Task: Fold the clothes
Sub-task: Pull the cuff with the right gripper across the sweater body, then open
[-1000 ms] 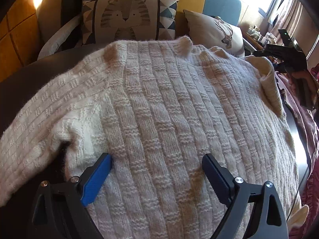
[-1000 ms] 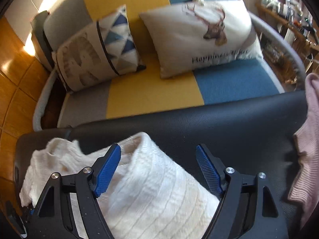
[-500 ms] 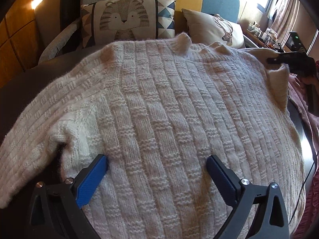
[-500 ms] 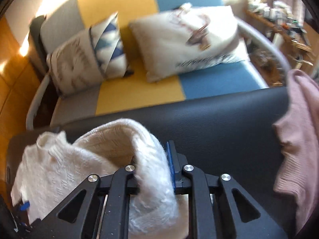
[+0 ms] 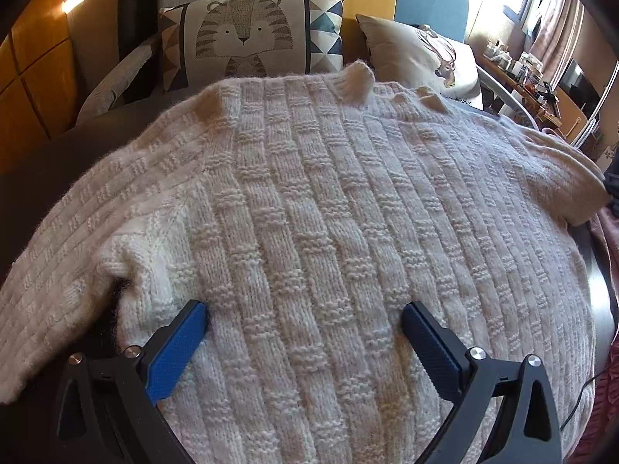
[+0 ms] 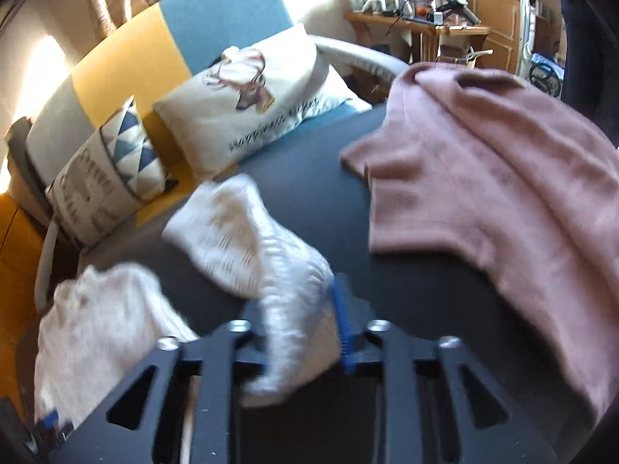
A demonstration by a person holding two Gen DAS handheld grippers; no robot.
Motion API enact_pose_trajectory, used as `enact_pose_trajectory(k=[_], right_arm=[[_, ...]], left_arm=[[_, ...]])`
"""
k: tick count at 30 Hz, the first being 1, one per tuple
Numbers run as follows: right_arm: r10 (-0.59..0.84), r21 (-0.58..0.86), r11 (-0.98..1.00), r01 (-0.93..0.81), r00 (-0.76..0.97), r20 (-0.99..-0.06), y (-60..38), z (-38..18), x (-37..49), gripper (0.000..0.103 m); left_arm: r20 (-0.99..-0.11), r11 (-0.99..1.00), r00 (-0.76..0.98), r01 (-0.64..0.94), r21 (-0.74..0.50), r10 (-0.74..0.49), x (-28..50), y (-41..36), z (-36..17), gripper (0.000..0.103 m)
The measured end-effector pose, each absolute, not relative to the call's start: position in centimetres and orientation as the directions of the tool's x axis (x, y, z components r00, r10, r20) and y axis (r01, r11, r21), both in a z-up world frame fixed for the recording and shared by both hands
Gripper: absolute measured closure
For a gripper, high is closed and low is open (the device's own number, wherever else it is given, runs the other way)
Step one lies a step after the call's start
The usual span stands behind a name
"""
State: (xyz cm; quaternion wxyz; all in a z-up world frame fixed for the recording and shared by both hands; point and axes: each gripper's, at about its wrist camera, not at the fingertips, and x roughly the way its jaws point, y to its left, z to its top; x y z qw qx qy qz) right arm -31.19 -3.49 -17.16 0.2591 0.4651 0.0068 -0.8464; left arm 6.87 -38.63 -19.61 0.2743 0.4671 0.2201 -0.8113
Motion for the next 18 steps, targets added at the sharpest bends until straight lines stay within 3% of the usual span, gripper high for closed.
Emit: enact_pose_trajectory(k=[1, 6, 9, 10, 18], right_arm=[[-0.433, 0.222, -0.864, 0.452, -0.444, -0.785, -3.0, -17.0, -30.8, 0.049], [-0.453, 0.176, -0.854, 0.489, -0.534, -0.713, -1.7, -14.6, -30.1, 0.048], [-0.498, 0.199, -0.838, 0.508, -0.563, -0.659, -2.0, -13.0, -31.0, 0.032], [-0.507, 0.21, -0.836, 0.508, -0.567, -0.649, -2.1, -12.7, -31.7, 0.031], [-0.467, 0.225, -0.852, 0.473, -0.491, -0.735, -6.4, -15.2, -40.5, 0.031]], left_arm=[[-0.88, -0.752, -0.411, 0.652, -0.1, -0.238, 6.8, -38.7, -19.6, 0.0], [-0.889, -0.744, -0.4, 0.659, -0.11, -0.222, 6.2, -39.0, -19.2, 0.001], [-0.879, -0.747, -0.432, 0.648, -0.146, -0.204, 5.2, -38.9, -18.5, 0.001], [-0.872, -0.756, -0.45, 0.635, -0.161, -0.193, 4.6, -38.7, -18.2, 0.001], [-0.824, -0.854, -0.566, 0.443, -0.273, -0.03, -2.0, -35.2, -16.7, 0.002]])
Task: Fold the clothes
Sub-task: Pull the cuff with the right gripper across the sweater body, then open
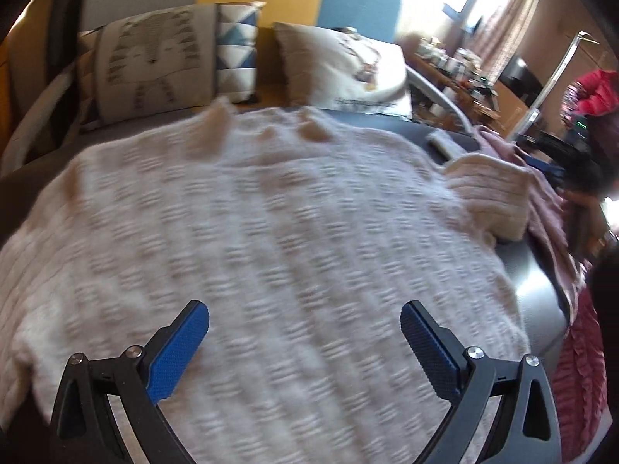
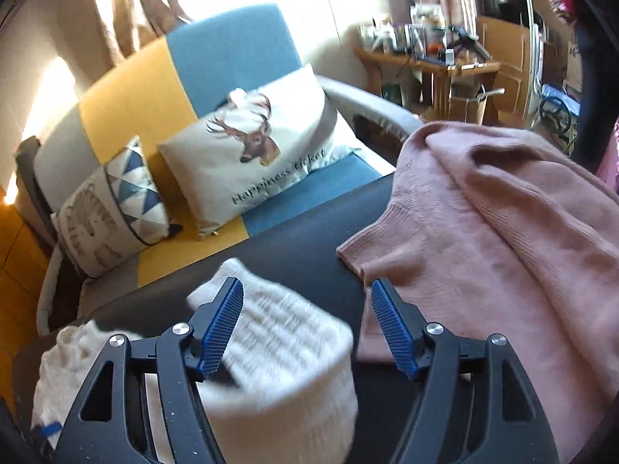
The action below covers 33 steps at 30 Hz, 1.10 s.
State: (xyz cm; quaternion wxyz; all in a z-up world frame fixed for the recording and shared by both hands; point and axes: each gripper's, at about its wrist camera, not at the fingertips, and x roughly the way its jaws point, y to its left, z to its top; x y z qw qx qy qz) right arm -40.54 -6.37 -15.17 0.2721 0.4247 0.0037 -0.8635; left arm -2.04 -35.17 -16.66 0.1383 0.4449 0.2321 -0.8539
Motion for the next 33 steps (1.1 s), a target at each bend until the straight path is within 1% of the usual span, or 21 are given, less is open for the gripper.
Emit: enact_pose_trajectory(k=[3, 5, 7, 12, 14, 15, 16, 17, 18, 21, 24, 28, 30, 32, 33], right_arm=[[-0.438, 0.142, -0.827, 0.545, -0.464, -0.77, -9.5, -16.3, -41.9, 0.031], [-0.447, 0.131, -0.768, 0.627, -0.378, -0.81, -12.1, -17.7, -42.6, 0.031], [-0.417, 0.125, -0.732, 0.67, -0.296, -0.86, -14.5, -19.6, -43.3, 0.031], [-0.323, 0.072, -0.696, 0.715, -0.221, -0.92, -16.9, -23.2, -44.0, 0.031], [-0.329, 0.082, -0.689, 0.72, -0.21, -0.92, -16.5, -23.4, -43.8, 0.031], [-0.331, 0.085, -0.684, 0.725, -0.205, -0.921, -16.2, -23.4, -43.5, 0.037], [-0.329, 0.082, -0.677, 0.731, -0.201, -0.922, -15.9, -23.3, -43.2, 0.051], [-0.327, 0.084, -0.673, 0.734, -0.194, -0.925, -15.5, -23.1, -43.0, 0.062], [-0.326, 0.096, -0.681, 0.726, -0.183, -0.927, -15.0, -22.8, -42.7, 0.084], [-0.362, 0.124, -0.723, 0.68, -0.22, -0.906, -12.6, -20.8, -41.7, 0.085], [-0.432, 0.195, -0.77, 0.607, -0.272, -0.86, -8.0, -18.1, -40.7, 0.085], [-0.486, 0.315, -0.844, 0.434, -0.372, -0.791, 0.5, -14.1, -39.6, 0.085], [-0.472, 0.357, -0.875, 0.326, -0.419, -0.775, 4.8, -12.6, -39.5, 0.085], [-0.434, 0.357, -0.901, 0.247, -0.458, -0.776, 8.6, -11.9, -38.8, 0.085], [-0.411, 0.351, -0.912, 0.213, -0.465, -0.784, 10.2, -11.8, -38.5, 0.083]], left_arm=[[-0.825, -0.875, -0.565, 0.393, -0.281, 0.011, -4.1, -33.6, -17.0, 0.002], [-0.83, -0.88, -0.558, 0.378, -0.288, 0.032, -4.9, -33.0, -17.5, 0.002], [-0.833, -0.881, -0.55, 0.369, -0.296, 0.05, -5.6, -32.5, -18.1, 0.002], [-0.842, -0.888, -0.539, 0.374, -0.269, 0.029, -5.5, -32.0, -18.6, 0.002], [-0.845, -0.887, -0.535, 0.377, -0.267, 0.027, -5.5, -32.0, -18.7, 0.002], [-0.846, -0.887, -0.533, 0.378, -0.266, 0.027, -5.4, -32.1, -18.7, 0.002], [-0.848, -0.887, -0.529, 0.381, -0.259, 0.021, -5.4, -32.0, -18.8, 0.002], [-0.851, -0.888, -0.525, 0.384, -0.252, 0.014, -5.5, -31.9, -18.8, 0.002], [-0.853, -0.889, -0.521, 0.388, -0.245, 0.008, -5.5, -31.8, -18.8, 0.002], [-0.857, -0.885, -0.515, 0.398, -0.242, 0.002, -5.5, -31.6, -18.6, 0.002], [-0.855, -0.885, -0.518, 0.397, -0.244, 0.004, -5.6, -31.2, -18.0, 0.002], [-0.853, -0.894, -0.521, 0.381, -0.235, 0.002, -5.8, -30.2, -17.1, 0.002], [-0.854, -0.897, -0.521, 0.379, -0.23, -0.001, -6.0, -29.7, -16.8, 0.002], [-0.856, -0.897, -0.518, 0.38, -0.224, -0.005, -6.3, -29.4, -16.7, 0.002], [-0.857, -0.898, -0.516, 0.381, -0.221, -0.008, -6.4, -29.2, -16.7, 0.002]])
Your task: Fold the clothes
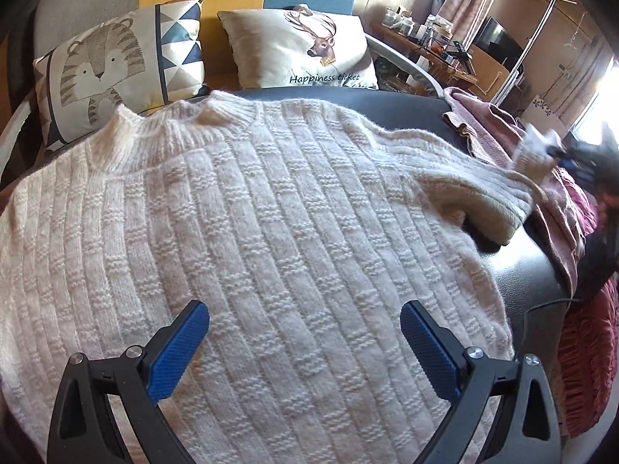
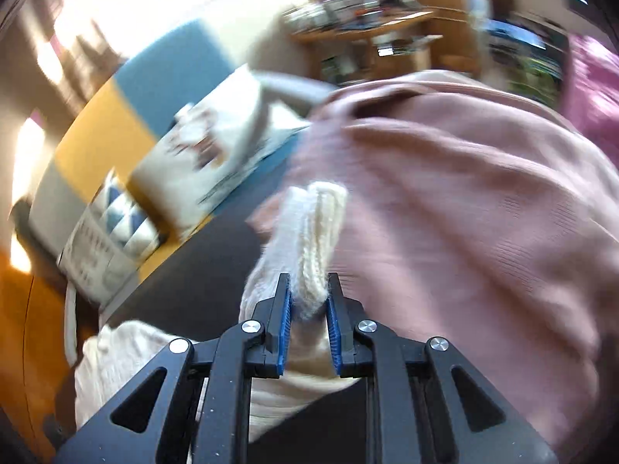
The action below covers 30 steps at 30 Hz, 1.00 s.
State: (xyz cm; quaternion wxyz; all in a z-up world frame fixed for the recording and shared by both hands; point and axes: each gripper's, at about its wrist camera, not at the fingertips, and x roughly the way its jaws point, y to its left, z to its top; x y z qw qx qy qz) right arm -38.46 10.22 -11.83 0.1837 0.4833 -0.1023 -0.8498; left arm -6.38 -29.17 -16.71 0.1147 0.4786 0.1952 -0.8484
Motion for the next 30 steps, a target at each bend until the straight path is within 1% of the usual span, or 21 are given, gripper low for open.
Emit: enact_pose_trajectory(k=[2, 3, 4, 5, 6, 7, 9, 12, 13, 16, 19, 23, 30], right_arm=[[-0.366, 0.334, -0.93, 0.154, -0.469, -0.804, 12.9, -12.0, -37.8, 0.082], [-0.347, 0.323, -0.937, 0.135, -0.474, -0.809, 14.1, -12.2, -37.4, 0.079], [-0.329, 0.31, -0.943, 0.121, -0.48, -0.813, 15.2, -12.4, -37.0, 0.068], [-0.307, 0.286, -0.951, 0.121, -0.492, -0.815, 16.0, -12.6, -36.6, 0.061], [-0.27, 0.229, -0.963, 0.143, -0.515, -0.813, 16.5, -12.6, -35.9, 0.05], [-0.225, 0.156, -0.973, 0.171, -0.545, -0.808, 16.7, -12.7, -35.1, 0.048], [-0.182, -0.007, -0.952, 0.305, -0.586, -0.79, 16.3, -13.1, -33.0, 0.047], [-0.147, -0.262, -0.83, 0.492, -0.646, -0.749, 15.4, -14.0, -29.7, 0.04], [-0.14, -0.325, -0.778, 0.537, -0.653, -0.744, 15.1, -14.5, -28.8, 0.04], [-0.142, -0.383, -0.679, 0.626, -0.624, -0.768, 14.5, -16.5, -27.8, 0.04], [-0.15, -0.394, -0.62, 0.678, -0.596, -0.789, 13.9, -17.9, -27.9, 0.04], [-0.155, -0.415, -0.535, 0.736, -0.568, -0.808, 12.2, -19.5, -28.4, 0.04], [-0.149, -0.434, -0.431, 0.791, -0.537, -0.831, 9.5, -22.0, -29.1, 0.04]], left_arm=[[-0.859, -0.897, -0.513, 0.382, -0.222, -0.006, -6.7, -28.8, -16.7, 0.002], [-0.86, -0.898, -0.51, 0.381, -0.221, -0.005, -6.9, -28.6, -16.7, 0.002], [-0.862, -0.898, -0.506, 0.381, -0.218, -0.006, -7.2, -28.3, -16.8, 0.002], [-0.865, -0.901, -0.502, 0.378, -0.215, -0.005, -7.4, -28.0, -16.9, 0.002], [-0.866, -0.905, -0.499, 0.37, -0.212, -0.002, -7.8, -27.6, -17.0, 0.002], [-0.868, -0.908, -0.497, 0.363, -0.207, -0.001, -8.1, -27.2, -17.0, 0.002], [-0.868, -0.918, -0.497, 0.344, -0.198, 0.001, -8.9, -26.4, -16.8, 0.002], [-0.862, -0.933, -0.506, 0.31, -0.185, 0.002, -10.5, -25.2, -16.2, 0.002], [-0.859, -0.938, -0.512, 0.296, -0.181, 0.004, -11.1, -24.8, -15.9, 0.002], [-0.853, -0.948, -0.521, 0.258, -0.185, 0.024, -13.2, -23.7, -15.7, 0.002], [-0.854, -0.951, -0.519, 0.242, -0.191, 0.04, -14.8, -23.1, -15.9, 0.002], [-0.859, -0.946, -0.51, 0.258, -0.195, 0.037, -16.1, -23.6, -16.4, 0.002], [-0.868, -0.938, -0.497, 0.29, -0.191, 0.023, -16.8, -24.9, -17.4, 0.002]])
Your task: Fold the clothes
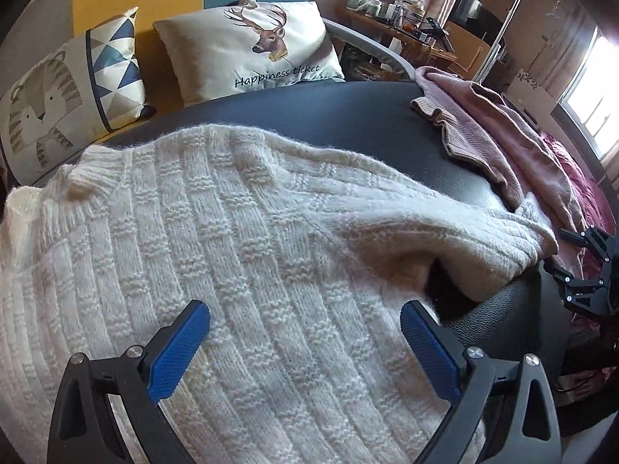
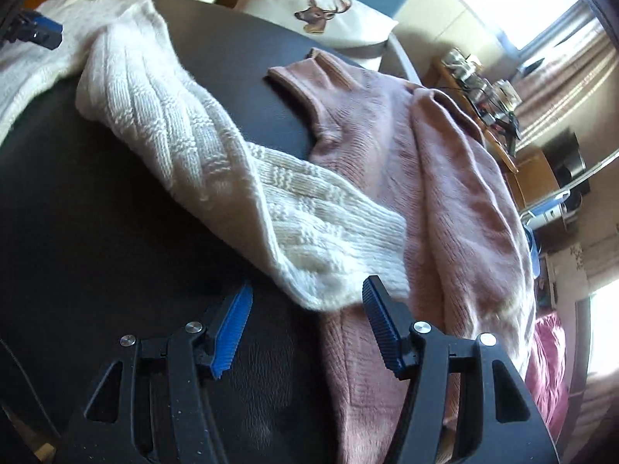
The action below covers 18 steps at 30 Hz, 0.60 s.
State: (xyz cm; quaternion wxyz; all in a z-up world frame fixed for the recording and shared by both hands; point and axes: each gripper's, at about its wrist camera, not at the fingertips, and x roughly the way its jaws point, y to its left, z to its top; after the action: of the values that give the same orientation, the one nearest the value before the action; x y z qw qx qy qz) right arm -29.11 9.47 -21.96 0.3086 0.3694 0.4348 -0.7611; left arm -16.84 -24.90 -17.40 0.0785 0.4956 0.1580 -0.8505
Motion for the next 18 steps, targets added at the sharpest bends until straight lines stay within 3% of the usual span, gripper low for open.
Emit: enact_pose_trajectory(k=[2, 4, 7, 11, 16, 18], right_arm=[[-0.151, -0.395, -0.44, 0.807, -0.5, -0.853, 9.0, -22.2, -29.7, 0.044], [-0.159, -0.331, -0.477, 0.814, -0.451, -0.878, 8.9, -21.8, -30.6, 0.074], [-0.181, -0.251, -0.536, 0.806, -0.4, -0.898, 9.1, -20.3, -31.3, 0.088], [-0.326, -0.054, -0.642, 0.765, -0.335, -0.884, 10.8, -15.7, -31.8, 0.092], [-0.56, 0.293, -0.724, 0.625, -0.284, -0.779, 14.8, -9.9, -33.5, 0.094], [-0.551, 0.32, -0.763, 0.561, -0.305, -0.777, 15.6, -9.5, -34.5, 0.094]], left_arm=[[-0.869, -0.938, -0.495, 0.291, -0.188, 0.021, -17.0, -25.0, -17.5, 0.002], [-0.869, -0.938, -0.495, 0.293, -0.186, 0.017, -17.3, -24.9, -17.5, 0.002], [-0.868, -0.938, -0.497, 0.294, -0.186, 0.016, -17.8, -24.9, -17.2, 0.002], [-0.862, -0.937, -0.506, 0.295, -0.186, 0.011, -18.6, -24.9, -16.8, 0.002], [-0.858, -0.931, -0.514, 0.314, -0.184, -0.004, -20.0, -25.3, -16.5, 0.002], [-0.858, -0.929, -0.513, 0.323, -0.183, -0.009, -20.5, -25.3, -16.6, 0.002]])
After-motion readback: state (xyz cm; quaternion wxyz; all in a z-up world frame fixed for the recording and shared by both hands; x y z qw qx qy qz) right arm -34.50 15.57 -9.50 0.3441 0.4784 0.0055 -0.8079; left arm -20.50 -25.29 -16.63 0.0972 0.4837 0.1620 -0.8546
